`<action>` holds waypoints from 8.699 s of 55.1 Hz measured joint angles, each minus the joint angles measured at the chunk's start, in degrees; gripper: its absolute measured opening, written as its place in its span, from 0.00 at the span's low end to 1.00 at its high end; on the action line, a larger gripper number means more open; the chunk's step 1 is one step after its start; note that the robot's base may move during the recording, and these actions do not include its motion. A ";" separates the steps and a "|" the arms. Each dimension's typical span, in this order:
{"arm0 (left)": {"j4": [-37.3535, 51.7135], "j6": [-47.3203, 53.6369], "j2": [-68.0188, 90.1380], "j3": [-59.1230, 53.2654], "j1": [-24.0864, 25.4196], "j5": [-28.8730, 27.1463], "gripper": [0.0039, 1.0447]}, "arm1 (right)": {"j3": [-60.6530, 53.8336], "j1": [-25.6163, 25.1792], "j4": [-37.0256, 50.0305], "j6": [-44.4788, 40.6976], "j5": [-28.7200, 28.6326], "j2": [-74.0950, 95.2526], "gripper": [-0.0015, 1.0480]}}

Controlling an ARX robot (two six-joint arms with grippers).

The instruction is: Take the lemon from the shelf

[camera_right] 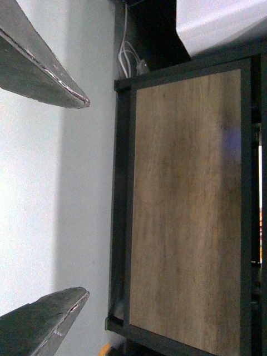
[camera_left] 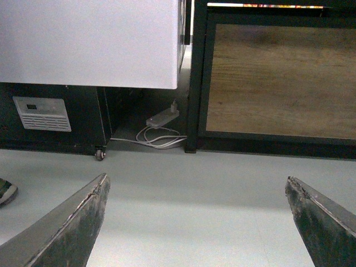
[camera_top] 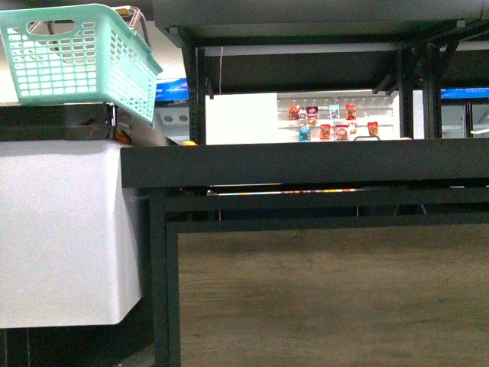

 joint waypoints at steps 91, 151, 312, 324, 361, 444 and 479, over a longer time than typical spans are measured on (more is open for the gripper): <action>0.00 0.00 0.00 0.00 0.00 0.00 0.93 | 0.00 0.00 0.00 0.00 0.04 0.00 0.93; 0.00 0.00 0.02 0.00 0.00 0.00 0.93 | 0.00 0.00 0.00 0.00 0.00 0.00 0.93; 3.52 -26.10 18.29 11.02 2.62 4.07 0.93 | 0.00 0.00 0.09 0.00 0.00 0.00 0.93; 12.41 -47.69 44.76 30.80 7.58 13.03 0.93 | 0.00 0.00 0.09 0.00 0.00 0.00 0.93; 17.31 -76.61 93.15 63.28 13.05 4.31 0.93 | 0.00 0.00 0.09 0.00 0.00 0.00 0.93; -10.25 -22.64 82.73 66.84 3.02 29.09 0.27 | 0.00 0.00 0.09 0.00 0.00 0.00 0.93; -9.79 -16.48 92.56 71.36 -9.29 22.40 0.27 | 0.00 0.00 0.09 0.00 0.00 0.00 0.93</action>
